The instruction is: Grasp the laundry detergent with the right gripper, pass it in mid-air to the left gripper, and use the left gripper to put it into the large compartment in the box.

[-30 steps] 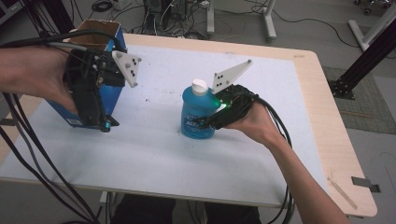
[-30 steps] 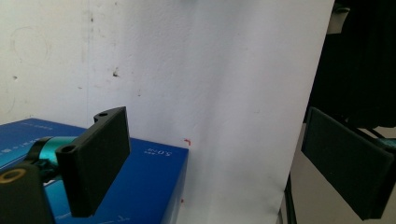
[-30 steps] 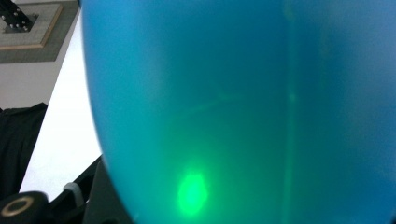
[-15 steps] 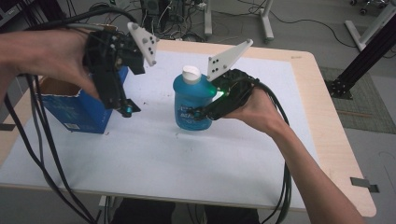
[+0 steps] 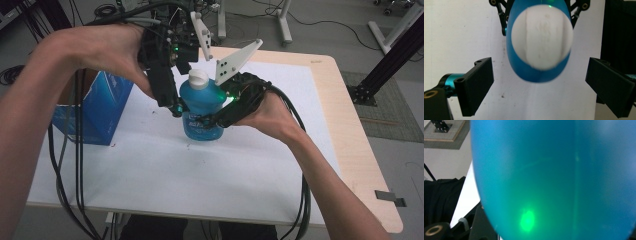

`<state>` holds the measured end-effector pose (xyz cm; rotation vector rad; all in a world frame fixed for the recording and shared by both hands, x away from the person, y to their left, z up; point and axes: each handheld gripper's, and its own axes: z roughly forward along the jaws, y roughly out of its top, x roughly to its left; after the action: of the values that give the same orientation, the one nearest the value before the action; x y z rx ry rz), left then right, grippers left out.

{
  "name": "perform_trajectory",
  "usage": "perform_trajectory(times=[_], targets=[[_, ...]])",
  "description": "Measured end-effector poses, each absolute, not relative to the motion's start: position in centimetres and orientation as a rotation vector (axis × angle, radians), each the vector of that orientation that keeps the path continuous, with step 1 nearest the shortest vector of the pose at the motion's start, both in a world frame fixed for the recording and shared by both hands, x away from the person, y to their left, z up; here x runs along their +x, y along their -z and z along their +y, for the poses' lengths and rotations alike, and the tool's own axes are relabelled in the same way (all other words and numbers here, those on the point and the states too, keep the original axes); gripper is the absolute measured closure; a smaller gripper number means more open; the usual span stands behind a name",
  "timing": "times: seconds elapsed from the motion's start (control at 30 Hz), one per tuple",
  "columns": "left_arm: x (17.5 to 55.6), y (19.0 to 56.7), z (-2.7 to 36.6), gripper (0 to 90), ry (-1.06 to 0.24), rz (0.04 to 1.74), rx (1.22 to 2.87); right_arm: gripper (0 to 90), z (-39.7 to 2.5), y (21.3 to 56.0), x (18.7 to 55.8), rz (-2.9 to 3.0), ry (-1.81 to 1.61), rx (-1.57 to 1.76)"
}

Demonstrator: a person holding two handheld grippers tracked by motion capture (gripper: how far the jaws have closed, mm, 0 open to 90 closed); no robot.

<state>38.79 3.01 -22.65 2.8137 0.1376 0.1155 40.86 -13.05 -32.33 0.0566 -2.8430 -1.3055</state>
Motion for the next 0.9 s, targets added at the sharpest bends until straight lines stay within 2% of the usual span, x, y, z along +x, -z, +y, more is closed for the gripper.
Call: perform_trajectory(times=[0.3,0.9], targets=[[39.2,23.2,1.4,8.4,-0.116,0.114,2.819,45.1,-13.3,32.4,41.1,-2.859,1.305,0.049],[39.6,23.5,0.9,22.3,-0.081,0.134,2.812,45.1,-13.3,32.6,41.2,-2.856,1.300,0.039]])
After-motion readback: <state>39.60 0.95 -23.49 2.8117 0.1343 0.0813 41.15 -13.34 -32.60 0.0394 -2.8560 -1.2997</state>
